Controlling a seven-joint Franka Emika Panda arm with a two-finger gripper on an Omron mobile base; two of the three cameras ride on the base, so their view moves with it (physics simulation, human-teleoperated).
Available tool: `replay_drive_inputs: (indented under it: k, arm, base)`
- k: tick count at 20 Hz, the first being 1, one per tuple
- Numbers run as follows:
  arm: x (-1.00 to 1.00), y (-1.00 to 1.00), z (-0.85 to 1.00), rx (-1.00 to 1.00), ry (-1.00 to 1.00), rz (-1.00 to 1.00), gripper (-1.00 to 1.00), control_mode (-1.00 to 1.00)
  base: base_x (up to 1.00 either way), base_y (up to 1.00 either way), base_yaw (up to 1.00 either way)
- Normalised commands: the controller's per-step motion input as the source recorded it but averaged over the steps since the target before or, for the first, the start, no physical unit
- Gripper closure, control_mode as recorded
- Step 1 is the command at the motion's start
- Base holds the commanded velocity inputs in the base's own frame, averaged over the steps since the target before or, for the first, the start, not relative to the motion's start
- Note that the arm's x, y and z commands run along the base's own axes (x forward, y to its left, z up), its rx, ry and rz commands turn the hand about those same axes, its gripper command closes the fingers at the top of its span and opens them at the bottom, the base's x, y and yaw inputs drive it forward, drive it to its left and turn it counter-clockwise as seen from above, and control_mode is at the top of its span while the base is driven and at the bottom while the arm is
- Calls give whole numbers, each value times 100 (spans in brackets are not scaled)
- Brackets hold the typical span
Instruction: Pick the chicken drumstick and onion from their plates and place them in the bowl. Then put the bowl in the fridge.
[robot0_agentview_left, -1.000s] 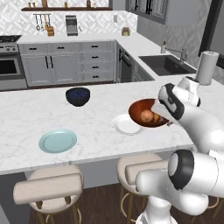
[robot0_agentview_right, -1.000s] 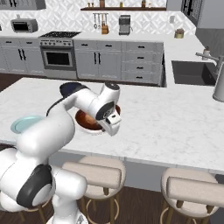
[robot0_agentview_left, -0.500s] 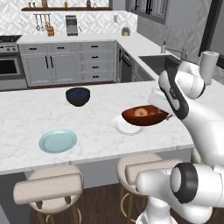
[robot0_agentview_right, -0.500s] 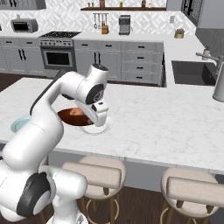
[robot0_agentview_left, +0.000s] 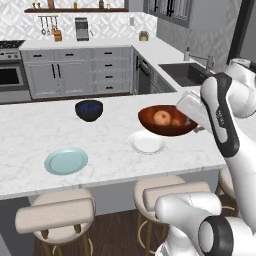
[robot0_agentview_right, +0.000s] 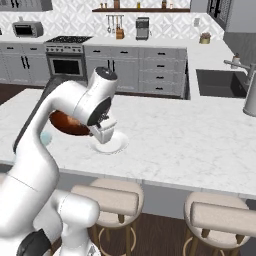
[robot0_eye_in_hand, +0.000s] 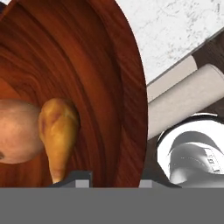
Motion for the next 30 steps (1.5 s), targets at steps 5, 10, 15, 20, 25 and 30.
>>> replay_drive_inputs:
  k: [5, 10, 15, 20, 25, 30]
  arm:
    - [-34, 16, 16, 0, -11, -6, 100, -100]
    - [-50, -3, 8, 0, -36, -5, 100, -100]
    - [-23, -17, 2, 0, -9, -3, 100, -100]
    - [-23, -6, 2, 0, -2, -1, 100, 100]
    - [0, 0, 0, 0, 0, 0, 100, 100]
    - [0, 0, 0, 0, 0, 0, 100, 100]
  base:
    - [0, 0, 0]
    - [0, 0, 0]
    - [0, 0, 0]
    - [-21, 0, 0]
    - [-94, 0, 1]
    - [-96, 75, 19]
